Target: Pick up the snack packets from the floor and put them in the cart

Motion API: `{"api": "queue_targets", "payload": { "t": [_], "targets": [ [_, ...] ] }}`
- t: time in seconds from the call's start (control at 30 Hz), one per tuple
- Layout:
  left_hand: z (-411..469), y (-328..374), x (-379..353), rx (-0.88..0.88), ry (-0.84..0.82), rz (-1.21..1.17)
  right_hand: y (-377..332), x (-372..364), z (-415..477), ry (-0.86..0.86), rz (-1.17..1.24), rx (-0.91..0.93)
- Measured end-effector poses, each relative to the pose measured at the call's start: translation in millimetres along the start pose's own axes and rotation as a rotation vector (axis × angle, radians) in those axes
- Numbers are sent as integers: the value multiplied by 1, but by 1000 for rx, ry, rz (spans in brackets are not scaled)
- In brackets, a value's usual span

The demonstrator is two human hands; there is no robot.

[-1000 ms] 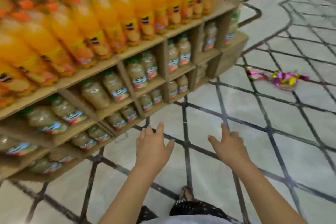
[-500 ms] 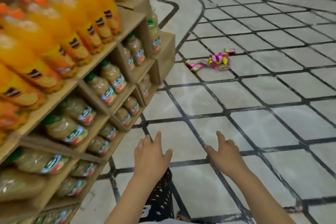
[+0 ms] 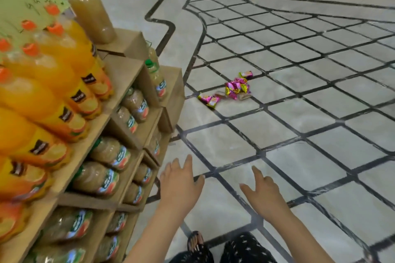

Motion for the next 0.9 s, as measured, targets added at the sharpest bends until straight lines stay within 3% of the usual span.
{"api": "queue_targets", "payload": {
  "t": [0.17,0.5,0.7,0.9],
  "targets": [
    [65,20,10,-56,-53,12,-5,24,54,14,38,-88],
    [258,94,80,-82,42,54,-64,142,234,34,87,-28],
    [353,158,117,-99,17,68,-91,224,324,46,-13,-11],
    [412,187,124,-97,-31,39,-102,263,391,37,45,-59]
  ]
}}
Point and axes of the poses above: each hand's wrist, its own z-axis towards the middle knuckle, its own x-axis out of the back of the hand, y = z × x, the point moved 2 cm from there along z, towards the middle knuckle, and after that the axes turned 11 degrees about z, right-handed, at the moved point
